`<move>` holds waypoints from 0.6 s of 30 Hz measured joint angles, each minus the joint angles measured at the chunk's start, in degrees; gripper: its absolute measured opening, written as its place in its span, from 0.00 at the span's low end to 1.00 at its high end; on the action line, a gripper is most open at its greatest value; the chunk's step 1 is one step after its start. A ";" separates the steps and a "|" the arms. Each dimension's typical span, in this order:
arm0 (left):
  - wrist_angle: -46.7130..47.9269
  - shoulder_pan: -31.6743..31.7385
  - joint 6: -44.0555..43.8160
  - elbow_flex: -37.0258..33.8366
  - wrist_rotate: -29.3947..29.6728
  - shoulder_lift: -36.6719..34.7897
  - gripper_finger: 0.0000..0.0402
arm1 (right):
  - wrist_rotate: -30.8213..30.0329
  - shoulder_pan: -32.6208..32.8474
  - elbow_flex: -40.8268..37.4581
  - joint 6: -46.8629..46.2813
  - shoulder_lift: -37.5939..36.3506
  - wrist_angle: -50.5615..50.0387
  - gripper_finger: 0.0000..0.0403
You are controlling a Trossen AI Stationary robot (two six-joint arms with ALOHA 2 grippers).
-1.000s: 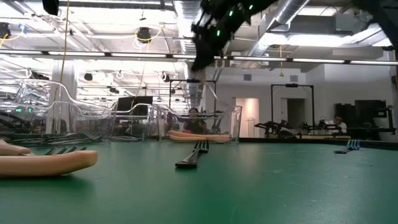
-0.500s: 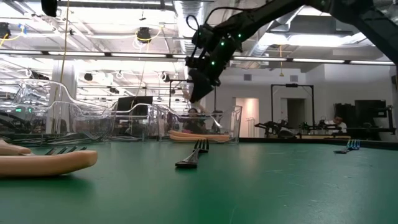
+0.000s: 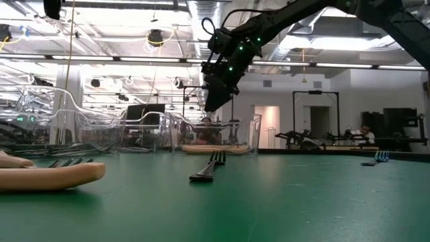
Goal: Sort silverware by color (type)
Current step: Put the yellow fork into the top right transparent bin
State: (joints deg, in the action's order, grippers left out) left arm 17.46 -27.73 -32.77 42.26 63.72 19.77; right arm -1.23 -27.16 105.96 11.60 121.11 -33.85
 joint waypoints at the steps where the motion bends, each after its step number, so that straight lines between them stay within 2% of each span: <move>1: 0.04 0.00 0.02 0.00 0.00 0.00 0.38 | -0.02 0.00 0.58 -0.03 -0.05 -0.79 0.58; 5: 0.40 0.00 0.13 0.00 -0.02 0.00 0.38 | -0.04 0.32 7.04 0.24 -0.35 -4.05 0.61; 13: 1.29 0.01 0.15 0.00 -0.04 0.00 0.38 | -0.04 1.65 28.75 2.29 -0.43 -16.23 0.60; 18: 1.51 0.01 0.53 0.00 -0.18 -0.02 0.38 | -0.04 2.19 23.64 1.77 -11.65 -11.83 0.60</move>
State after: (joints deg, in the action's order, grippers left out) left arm 18.97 -27.72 -32.24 42.26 63.54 19.75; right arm -1.27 -24.97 129.61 13.37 109.46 -45.68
